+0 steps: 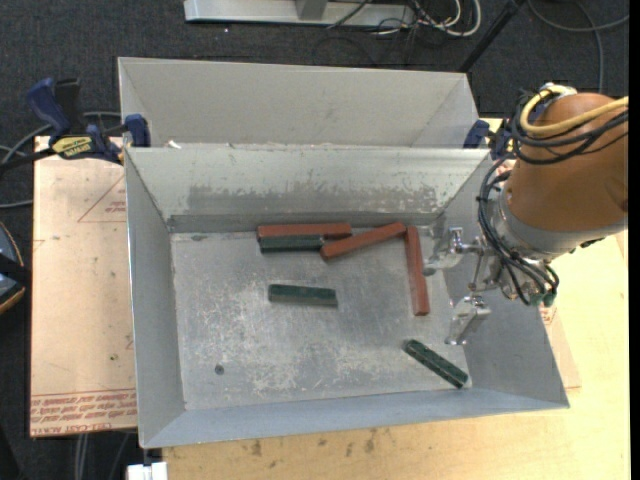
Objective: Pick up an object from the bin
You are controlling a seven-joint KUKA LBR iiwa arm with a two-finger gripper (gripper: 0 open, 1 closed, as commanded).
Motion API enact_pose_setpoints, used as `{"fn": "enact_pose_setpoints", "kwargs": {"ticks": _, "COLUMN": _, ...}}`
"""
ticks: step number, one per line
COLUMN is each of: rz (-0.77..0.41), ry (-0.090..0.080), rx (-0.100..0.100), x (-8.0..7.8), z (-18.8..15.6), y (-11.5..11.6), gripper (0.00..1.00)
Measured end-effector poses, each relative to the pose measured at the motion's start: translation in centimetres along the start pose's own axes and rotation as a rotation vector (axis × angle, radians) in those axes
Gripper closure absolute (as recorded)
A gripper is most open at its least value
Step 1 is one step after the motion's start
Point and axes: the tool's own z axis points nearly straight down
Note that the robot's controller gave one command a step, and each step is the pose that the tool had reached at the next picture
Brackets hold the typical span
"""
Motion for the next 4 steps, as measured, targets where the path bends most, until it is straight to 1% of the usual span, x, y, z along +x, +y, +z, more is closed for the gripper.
{"fn": "enact_pose_setpoints", "kwargs": {"ticks": 1, "rz": -0.001, "ry": 0.002, "rx": -0.001, "x": 0.0, "z": 0.0, "y": 0.0, "gripper": 0.0}}
{"fn": "enact_pose_setpoints", "kwargs": {"ticks": 2, "rz": -0.056, "ry": -0.005, "rx": 0.001, "x": 0.2, "z": 4.3, "y": -1.7, "gripper": 0.0}}
{"fn": "enact_pose_setpoints", "kwargs": {"ticks": 3, "rz": -0.072, "ry": -0.002, "rx": 0.001, "x": 0.4, "z": 5.9, "y": -2.3, "gripper": 0.0}}
{"fn": "enact_pose_setpoints", "kwargs": {"ticks": 4, "rz": -0.117, "ry": 0.018, "rx": -0.003, "x": 0.2, "z": 11.2, "y": -3.3, "gripper": 0.0}}
